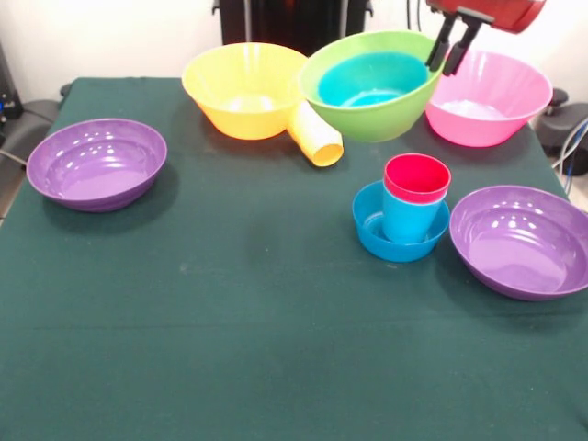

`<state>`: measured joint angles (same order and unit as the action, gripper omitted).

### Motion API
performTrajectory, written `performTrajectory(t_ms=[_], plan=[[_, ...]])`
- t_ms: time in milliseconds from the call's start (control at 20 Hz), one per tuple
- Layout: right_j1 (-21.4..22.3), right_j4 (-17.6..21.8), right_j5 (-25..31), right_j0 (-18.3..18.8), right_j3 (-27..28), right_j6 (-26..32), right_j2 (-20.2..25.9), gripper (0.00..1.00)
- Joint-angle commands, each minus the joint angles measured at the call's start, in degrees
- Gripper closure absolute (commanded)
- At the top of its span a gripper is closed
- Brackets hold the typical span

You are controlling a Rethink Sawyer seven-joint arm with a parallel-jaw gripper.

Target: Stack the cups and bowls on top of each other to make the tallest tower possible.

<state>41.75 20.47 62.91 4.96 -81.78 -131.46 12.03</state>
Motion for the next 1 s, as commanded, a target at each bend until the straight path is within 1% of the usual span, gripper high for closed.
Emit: performTrajectory(t_ms=[50,450,600,1000], plan=[[-5.47,-1.24,3.84,-1.79,5.32,-11.85,-2.7,1.0],[-7.73,-3.05,4.15,-4.0,8.51,-11.71,-5.12,1.0],[-9.2,-3.4,4.2,-4.96,10.47,-11.9,-5.94,1.0],[-11.24,-5.37,4.3,-6.91,12.79,-11.82,-8.21,1.0]])
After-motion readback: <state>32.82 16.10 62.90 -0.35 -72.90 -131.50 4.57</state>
